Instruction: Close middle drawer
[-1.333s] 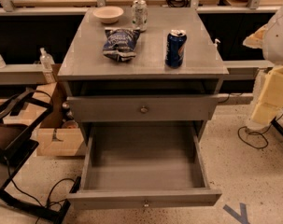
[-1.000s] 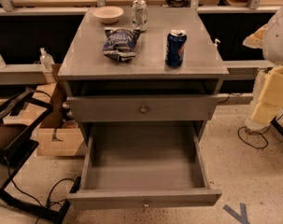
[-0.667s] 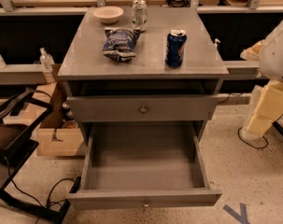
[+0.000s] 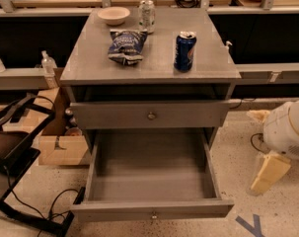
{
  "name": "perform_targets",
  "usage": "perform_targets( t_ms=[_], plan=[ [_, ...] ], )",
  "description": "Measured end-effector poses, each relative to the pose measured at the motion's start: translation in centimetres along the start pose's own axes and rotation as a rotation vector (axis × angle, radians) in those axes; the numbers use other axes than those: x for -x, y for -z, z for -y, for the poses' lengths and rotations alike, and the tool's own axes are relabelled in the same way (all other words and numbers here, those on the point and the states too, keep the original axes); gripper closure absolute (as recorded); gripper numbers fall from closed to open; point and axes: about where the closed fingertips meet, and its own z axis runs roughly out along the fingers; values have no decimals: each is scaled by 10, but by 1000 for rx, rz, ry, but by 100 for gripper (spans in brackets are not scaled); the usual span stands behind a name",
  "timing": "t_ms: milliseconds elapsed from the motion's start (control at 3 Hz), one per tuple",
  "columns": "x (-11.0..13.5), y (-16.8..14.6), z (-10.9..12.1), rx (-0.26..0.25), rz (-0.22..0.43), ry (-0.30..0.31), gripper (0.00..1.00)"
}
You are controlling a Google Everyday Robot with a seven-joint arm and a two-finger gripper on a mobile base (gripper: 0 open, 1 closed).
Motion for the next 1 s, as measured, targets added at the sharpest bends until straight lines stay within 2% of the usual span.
perform_targets(
  t_ms=[333,667,1000],
  plan=[
    [-44,-64,-20,5,50,-38,0],
    [-76,-116,-38,38,74,-85,0],
    [-76,-116,-38,38,74,-85,0]
  ],
)
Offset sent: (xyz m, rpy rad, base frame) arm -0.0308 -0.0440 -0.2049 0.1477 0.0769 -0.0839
